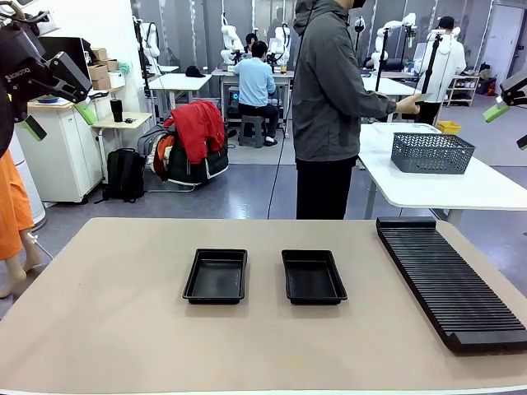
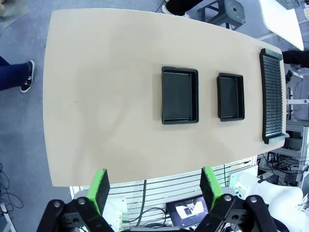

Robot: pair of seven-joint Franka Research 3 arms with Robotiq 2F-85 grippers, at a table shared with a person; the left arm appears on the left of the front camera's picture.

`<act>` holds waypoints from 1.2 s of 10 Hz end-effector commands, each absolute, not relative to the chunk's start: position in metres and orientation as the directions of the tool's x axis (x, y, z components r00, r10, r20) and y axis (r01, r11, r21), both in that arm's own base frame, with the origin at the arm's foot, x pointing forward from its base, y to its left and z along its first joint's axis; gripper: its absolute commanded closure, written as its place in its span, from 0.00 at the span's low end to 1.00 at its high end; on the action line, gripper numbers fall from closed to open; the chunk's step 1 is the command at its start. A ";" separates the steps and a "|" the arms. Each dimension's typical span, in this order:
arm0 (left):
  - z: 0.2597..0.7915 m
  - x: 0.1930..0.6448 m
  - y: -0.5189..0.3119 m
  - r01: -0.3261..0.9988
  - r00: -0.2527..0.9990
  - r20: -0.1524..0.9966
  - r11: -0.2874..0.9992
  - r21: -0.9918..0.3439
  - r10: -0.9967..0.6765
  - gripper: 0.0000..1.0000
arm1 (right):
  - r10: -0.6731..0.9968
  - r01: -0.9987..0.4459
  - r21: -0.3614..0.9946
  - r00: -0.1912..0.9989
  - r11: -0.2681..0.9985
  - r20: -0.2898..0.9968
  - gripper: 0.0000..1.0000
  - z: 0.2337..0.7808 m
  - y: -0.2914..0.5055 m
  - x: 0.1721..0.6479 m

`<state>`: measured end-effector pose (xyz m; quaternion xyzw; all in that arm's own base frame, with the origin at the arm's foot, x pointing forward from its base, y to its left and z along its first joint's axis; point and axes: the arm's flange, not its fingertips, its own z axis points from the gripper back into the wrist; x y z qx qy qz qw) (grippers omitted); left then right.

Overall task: Inspect and transfer BCBs to ESD trays.
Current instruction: Pick up the Blank PCB from the PCB Rack and place it in the left ESD tray.

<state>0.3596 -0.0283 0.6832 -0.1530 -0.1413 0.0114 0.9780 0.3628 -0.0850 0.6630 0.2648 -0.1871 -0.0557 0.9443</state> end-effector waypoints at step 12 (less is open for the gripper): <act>0.684 0.360 -0.028 0.021 0.959 0.276 0.952 -0.305 0.067 0.00 | -0.181 0.047 0.426 0.943 0.904 0.280 0.00 0.684 -0.067 0.356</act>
